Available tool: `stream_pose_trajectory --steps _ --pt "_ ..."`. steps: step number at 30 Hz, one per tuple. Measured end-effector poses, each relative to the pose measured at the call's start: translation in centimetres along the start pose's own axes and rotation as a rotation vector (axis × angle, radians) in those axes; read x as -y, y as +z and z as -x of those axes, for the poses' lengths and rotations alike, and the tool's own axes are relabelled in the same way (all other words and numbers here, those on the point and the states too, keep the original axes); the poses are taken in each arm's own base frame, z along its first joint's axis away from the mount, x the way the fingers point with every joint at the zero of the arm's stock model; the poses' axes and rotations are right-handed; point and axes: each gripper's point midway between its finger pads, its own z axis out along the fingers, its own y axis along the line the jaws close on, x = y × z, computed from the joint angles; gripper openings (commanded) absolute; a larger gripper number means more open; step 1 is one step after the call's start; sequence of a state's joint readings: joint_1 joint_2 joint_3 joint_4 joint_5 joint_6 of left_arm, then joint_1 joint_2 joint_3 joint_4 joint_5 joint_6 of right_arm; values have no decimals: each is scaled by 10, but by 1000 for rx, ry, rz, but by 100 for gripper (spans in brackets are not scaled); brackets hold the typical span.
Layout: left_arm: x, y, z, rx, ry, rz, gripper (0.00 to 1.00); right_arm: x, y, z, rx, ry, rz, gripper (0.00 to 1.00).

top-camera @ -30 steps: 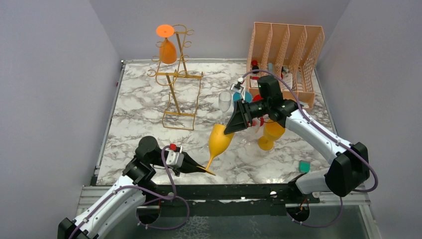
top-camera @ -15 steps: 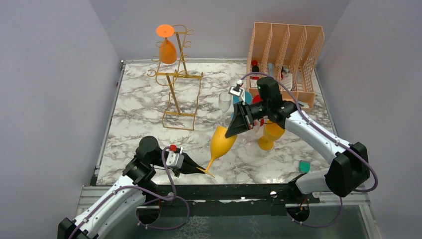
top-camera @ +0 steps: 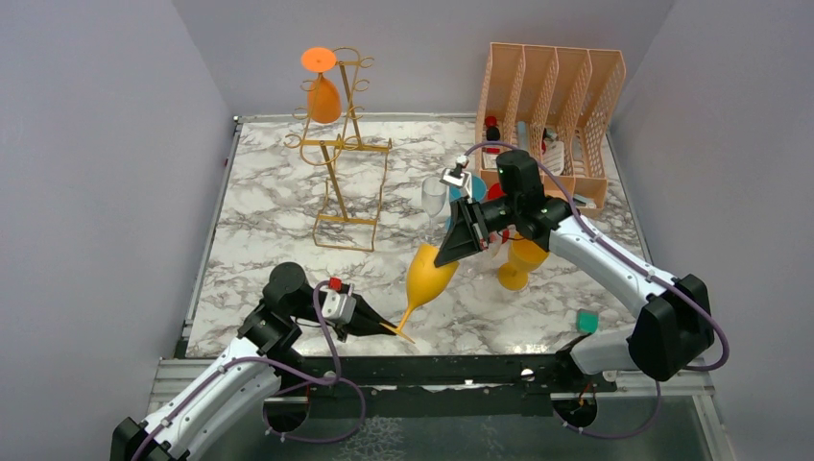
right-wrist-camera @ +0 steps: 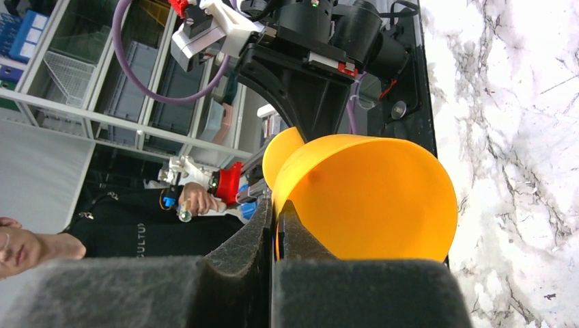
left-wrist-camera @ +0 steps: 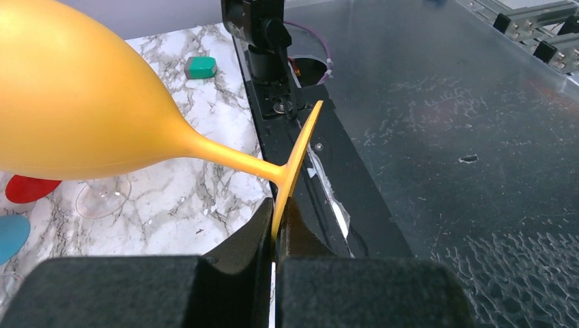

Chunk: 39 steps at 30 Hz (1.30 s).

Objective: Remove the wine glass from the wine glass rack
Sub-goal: Place the wine glass at the center of the board.

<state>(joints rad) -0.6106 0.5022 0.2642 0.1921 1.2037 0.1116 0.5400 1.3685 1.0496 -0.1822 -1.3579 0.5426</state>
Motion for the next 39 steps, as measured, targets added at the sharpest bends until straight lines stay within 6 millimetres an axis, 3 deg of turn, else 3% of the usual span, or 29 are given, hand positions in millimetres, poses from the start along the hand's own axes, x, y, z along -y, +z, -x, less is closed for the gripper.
stream_pose_trajectory --steps 3,6,11,27,31,39 --pt "0 0 0 4 -3 0 1 -1 0 0 0 3 1 1" --pt "0 1 1 8 -6 1 12 -2 0 0 3 -2 -1 1" --pt "-4 1 0 10 -25 29 21 -10 -1 0 4 -24 -1 1" --pt "-20 -5 10 32 -1 164 67 -5 0 -3 14 -35 -72 1" --pt "-24 -8 17 50 14 212 87 -1 -2 0 46 -69 -138 1" --pt "-33 -18 43 105 -4 343 95 16 -6 8 98 -103 -255 1"
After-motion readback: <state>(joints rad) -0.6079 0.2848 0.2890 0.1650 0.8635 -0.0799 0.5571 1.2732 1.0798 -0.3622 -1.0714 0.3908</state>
